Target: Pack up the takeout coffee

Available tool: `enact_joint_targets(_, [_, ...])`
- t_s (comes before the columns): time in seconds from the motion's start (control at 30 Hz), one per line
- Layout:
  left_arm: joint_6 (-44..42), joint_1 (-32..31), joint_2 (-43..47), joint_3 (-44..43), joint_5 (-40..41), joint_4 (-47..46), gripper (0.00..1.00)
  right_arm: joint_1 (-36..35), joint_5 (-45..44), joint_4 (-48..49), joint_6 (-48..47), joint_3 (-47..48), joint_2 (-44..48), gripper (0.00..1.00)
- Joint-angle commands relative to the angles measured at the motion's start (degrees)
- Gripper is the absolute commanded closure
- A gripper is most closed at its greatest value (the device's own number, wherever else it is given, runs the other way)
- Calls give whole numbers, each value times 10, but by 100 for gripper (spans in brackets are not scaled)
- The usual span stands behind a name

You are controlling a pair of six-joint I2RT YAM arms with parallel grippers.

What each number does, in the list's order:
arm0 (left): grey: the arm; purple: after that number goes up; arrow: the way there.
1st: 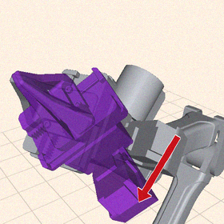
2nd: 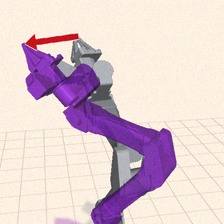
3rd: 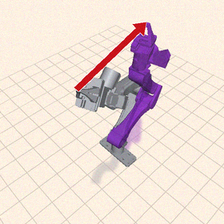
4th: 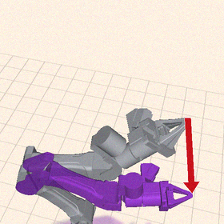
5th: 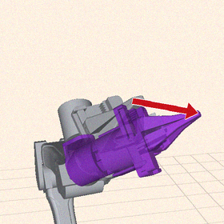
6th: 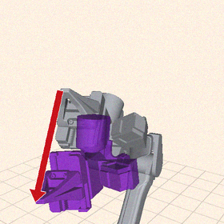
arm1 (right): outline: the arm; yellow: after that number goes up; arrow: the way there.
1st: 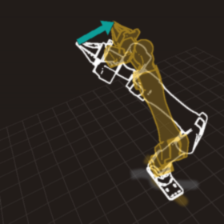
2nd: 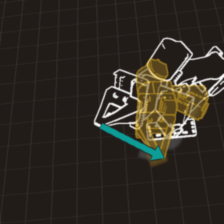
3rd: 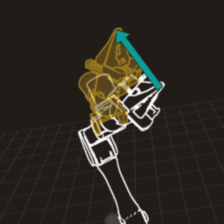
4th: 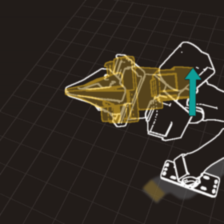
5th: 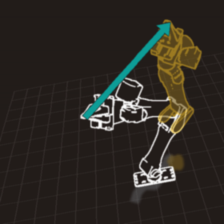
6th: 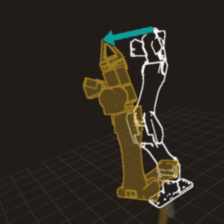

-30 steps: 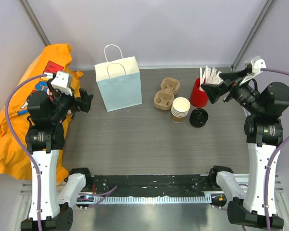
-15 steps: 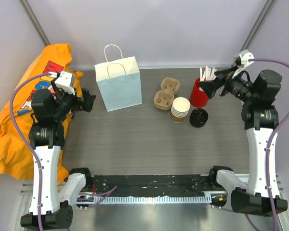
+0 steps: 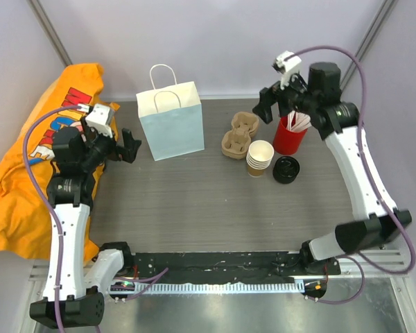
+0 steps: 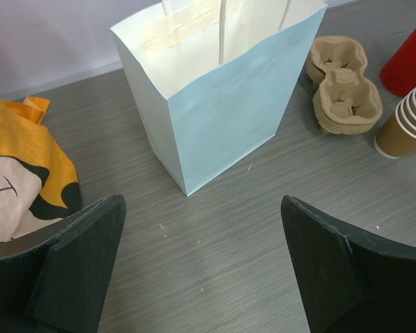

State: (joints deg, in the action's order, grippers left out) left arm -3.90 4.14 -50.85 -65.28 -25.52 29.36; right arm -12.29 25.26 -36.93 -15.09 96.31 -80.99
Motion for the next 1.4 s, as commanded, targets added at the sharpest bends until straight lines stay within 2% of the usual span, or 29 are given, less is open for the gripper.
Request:
enact_joint_targets(0.0, [-18,0,2,15,15,-19,0,-31,-82,-97,-75,144,-129,4])
enact_joint_targets(0.17, [-20,1,-4,30,27,-15,0,-33,-118,-165,-114,304,-284,7])
enact_joint_targets(0.2, [-18,1,-7,31,28,-14,0,-33,-119,-193,-121,361,-334,8])
enact_joint_targets(0.23, [-15,3,-9,31,28,-15,0,-34,-123,-197,-128,374,-347,10])
enact_joint_targets(0.37, [-12,6,-21,26,23,-5,0,-44,-137,-202,-195,387,-398,11])
enact_joint_targets(0.53, [-6,14,-28,24,6,1,0,-55,-140,-232,-222,419,-461,14])
enact_joint_targets(0.83, [-6,25,-34,29,-10,8,0,-94,-154,-249,-251,391,-495,18])
enact_joint_targets(0.9, [-5,25,-35,27,-13,10,0,-100,-159,-256,-257,395,-510,23])
enact_joint_targets(1.37, [-4,32,-46,29,-27,17,0,-107,-230,-259,-281,423,-572,22])
